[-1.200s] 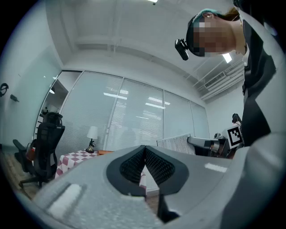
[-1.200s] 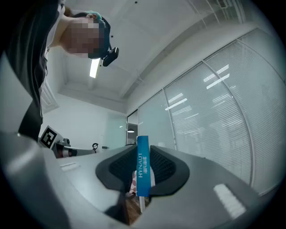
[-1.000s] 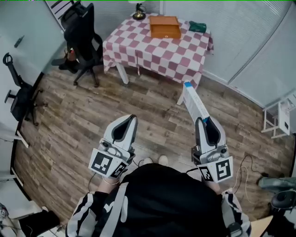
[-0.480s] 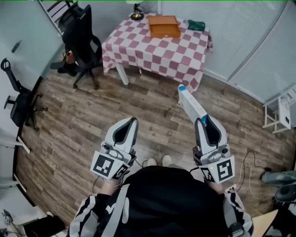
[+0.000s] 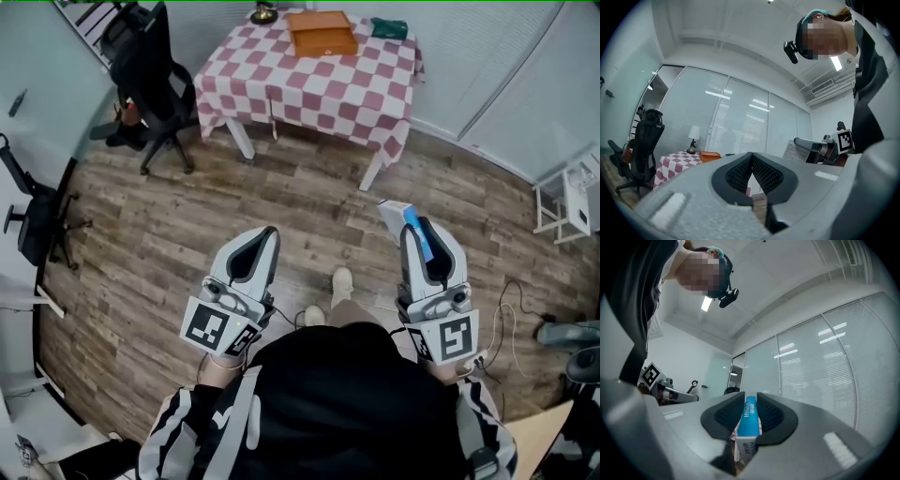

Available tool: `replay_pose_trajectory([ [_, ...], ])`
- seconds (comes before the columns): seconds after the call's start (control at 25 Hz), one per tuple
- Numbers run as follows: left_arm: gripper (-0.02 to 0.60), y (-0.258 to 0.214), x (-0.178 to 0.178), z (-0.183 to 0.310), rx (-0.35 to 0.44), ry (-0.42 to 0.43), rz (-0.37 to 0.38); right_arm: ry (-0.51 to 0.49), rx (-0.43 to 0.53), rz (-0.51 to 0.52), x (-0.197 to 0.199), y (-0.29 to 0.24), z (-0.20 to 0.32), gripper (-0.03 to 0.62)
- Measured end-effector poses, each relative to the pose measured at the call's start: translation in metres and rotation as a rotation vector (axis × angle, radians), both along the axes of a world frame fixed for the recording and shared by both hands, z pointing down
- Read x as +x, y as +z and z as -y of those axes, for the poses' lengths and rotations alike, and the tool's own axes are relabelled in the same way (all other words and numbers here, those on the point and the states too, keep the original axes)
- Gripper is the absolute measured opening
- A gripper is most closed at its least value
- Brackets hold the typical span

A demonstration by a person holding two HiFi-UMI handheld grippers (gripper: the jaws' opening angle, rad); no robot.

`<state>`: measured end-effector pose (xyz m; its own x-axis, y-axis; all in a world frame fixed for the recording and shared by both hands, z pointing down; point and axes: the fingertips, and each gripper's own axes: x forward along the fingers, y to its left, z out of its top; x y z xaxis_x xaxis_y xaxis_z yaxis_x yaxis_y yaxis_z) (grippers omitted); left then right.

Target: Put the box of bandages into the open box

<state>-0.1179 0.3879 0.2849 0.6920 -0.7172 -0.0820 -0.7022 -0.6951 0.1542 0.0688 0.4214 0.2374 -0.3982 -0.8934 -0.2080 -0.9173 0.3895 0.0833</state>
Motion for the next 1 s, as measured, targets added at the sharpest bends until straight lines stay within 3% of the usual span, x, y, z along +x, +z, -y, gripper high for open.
replay_pose_trajectory([
  [0.44,-0.005,-0.002,0.003,0.028,0.012,-0.009,0.008,0.024,-0.005,0.038,0.017,0.008,0.03,0.08],
  [1.0,-0.005,-0.004,0.023,0.117,0.031,-0.048,0.017,-0.009,-0.001,0.029,0.038,0.012,0.128,0.08],
])
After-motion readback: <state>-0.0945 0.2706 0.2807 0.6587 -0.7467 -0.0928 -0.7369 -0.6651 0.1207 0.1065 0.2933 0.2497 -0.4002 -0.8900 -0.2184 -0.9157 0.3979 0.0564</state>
